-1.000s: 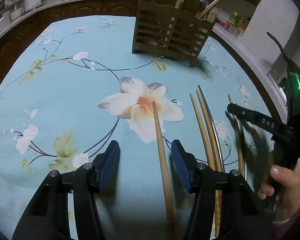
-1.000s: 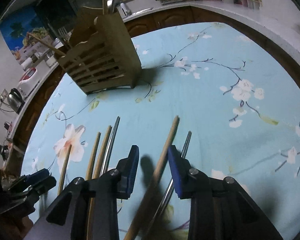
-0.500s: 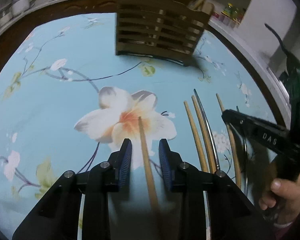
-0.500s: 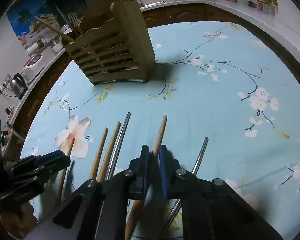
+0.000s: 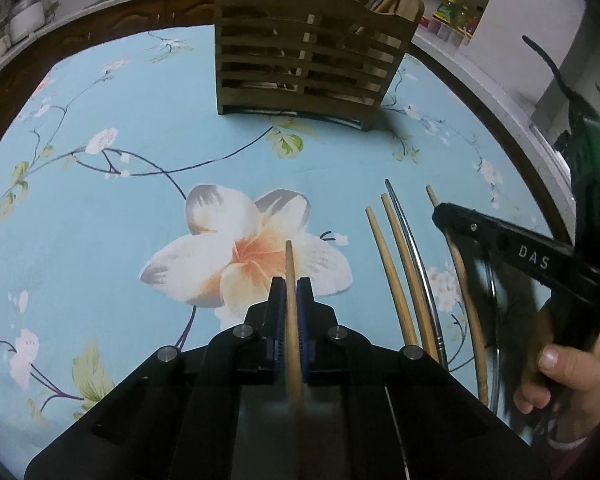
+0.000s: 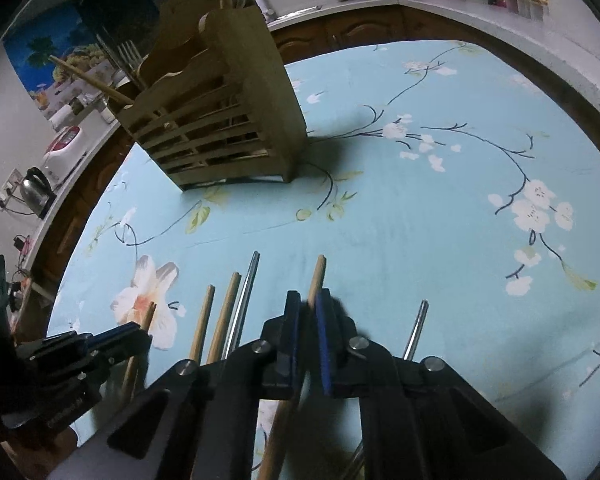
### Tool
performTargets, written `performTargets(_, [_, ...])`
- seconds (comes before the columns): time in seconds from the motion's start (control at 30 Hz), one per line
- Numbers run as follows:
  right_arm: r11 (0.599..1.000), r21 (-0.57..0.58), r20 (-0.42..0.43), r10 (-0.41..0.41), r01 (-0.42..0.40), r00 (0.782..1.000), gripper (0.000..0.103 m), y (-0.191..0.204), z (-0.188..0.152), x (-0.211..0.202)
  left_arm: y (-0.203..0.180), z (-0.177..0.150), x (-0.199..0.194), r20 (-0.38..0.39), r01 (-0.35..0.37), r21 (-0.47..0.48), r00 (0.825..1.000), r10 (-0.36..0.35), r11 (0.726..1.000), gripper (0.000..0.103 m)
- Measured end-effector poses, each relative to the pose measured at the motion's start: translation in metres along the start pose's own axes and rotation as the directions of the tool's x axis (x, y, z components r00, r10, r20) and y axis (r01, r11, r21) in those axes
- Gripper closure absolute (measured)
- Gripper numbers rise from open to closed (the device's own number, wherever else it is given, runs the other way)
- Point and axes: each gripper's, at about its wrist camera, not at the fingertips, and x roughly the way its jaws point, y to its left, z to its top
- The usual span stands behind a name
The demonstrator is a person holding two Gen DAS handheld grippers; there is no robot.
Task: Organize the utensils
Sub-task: 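Grasp a wooden chopstick with the right tool while the left tool grasps another, then lift both wooden chopsticks and carry them over the holder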
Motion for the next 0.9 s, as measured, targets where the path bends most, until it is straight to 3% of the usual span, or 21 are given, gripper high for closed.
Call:
performTargets(0.17, [0.999, 0.006, 0.029, 0.050, -0.050, 0.998, 0.097, 0.005, -0.006, -0.019, 0.010, -0.006, -0.016, 0.026, 0.028, -0.049, 0.999, -0.027, 0.998, 0.098])
performTargets(0.37, [0.994, -0.016, 0.103, 0.105, -0.104, 0.989, 0.097, 0.019, -0.008, -0.061, 0.013, -0.013, -0.061, 0.108, 0.073, -0.070, 0.992, -0.065, 0.995, 0.098])
performTargets(0.53, [0.984, -0.057, 0.192, 0.176, -0.168, 0.966, 0.097, 0.032, -0.010, -0.107, 0.010, -0.018, -0.109, 0.196, 0.106, -0.059, 0.976, -0.093, 0.993, 0.098])
performTargets(0.9, [0.973, -0.129, 0.296, 0.223, -0.192, 0.929, 0.098, 0.052, -0.018, -0.173, 0.009, -0.023, -0.174, 0.319, 0.148, -0.047, 0.939, -0.126, 0.988, 0.098])
